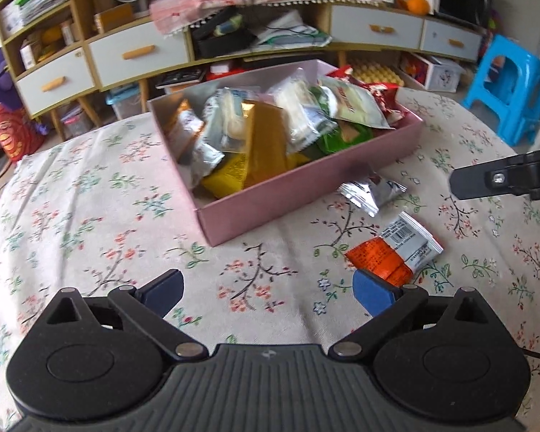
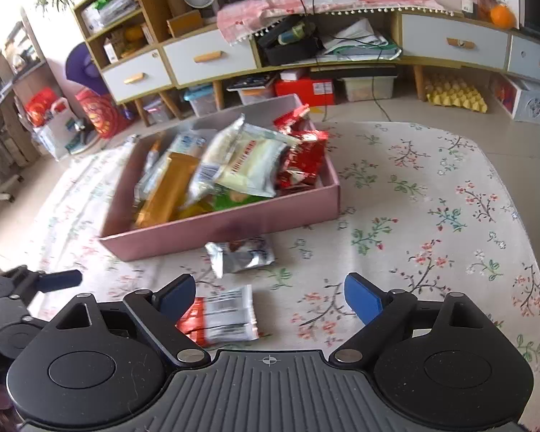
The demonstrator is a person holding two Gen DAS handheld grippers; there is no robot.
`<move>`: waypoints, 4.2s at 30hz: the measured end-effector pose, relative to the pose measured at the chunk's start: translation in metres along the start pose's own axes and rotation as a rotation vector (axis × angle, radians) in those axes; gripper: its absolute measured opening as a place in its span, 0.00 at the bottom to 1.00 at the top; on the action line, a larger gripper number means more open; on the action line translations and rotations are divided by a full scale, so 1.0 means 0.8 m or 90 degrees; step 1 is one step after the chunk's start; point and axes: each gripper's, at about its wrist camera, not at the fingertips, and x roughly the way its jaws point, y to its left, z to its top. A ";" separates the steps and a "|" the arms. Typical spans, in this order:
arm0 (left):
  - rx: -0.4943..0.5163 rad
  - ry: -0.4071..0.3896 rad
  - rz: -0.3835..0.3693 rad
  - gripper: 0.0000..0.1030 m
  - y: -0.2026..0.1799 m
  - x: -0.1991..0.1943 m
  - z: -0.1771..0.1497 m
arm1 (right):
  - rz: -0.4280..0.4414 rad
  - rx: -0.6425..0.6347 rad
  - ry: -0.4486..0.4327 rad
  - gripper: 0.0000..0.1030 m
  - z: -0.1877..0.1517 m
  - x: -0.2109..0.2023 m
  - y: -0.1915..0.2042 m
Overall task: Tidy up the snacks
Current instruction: 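Move both open tools back over the orange bar and silver wrapper, then grasp the orange-and-white bar with the left tool while the right tool grasps the silver wrapper, then carry both snacks into the pink box and open both tools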
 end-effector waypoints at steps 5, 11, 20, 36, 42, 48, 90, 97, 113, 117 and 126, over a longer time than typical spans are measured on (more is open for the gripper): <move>0.022 -0.008 -0.043 0.96 -0.005 0.011 0.000 | -0.013 0.016 0.005 0.89 0.001 0.023 -0.013; 0.059 -0.015 -0.101 0.89 -0.025 0.019 0.004 | -0.013 0.050 0.001 0.89 0.003 0.036 -0.027; 0.109 -0.011 -0.176 0.72 -0.059 0.030 0.009 | -0.011 0.077 0.011 0.89 0.001 0.053 -0.038; 0.104 0.000 -0.083 0.46 -0.045 0.013 -0.008 | -0.021 0.044 -0.001 0.89 -0.007 0.063 -0.027; 0.056 0.004 -0.028 0.47 0.004 0.003 -0.020 | -0.024 0.012 -0.012 0.89 -0.012 0.070 -0.014; 0.006 0.011 -0.024 0.49 0.042 -0.008 -0.029 | -0.021 -0.053 -0.021 0.89 -0.021 0.078 0.010; -0.004 -0.014 -0.054 0.36 0.055 0.000 -0.024 | 0.059 -0.184 -0.062 0.27 -0.032 0.090 0.087; -0.020 -0.013 -0.056 0.35 0.061 -0.003 -0.023 | 0.081 -0.126 -0.058 0.24 -0.023 0.083 0.068; -0.053 -0.042 -0.080 0.35 0.071 -0.029 -0.018 | 0.120 -0.089 -0.074 0.24 -0.014 0.053 0.044; -0.065 -0.067 -0.084 0.35 0.071 -0.038 -0.007 | 0.133 -0.071 -0.092 0.24 -0.004 0.043 0.042; -0.173 -0.112 -0.072 0.35 0.074 -0.019 0.036 | 0.139 0.006 -0.129 0.25 0.038 0.053 0.037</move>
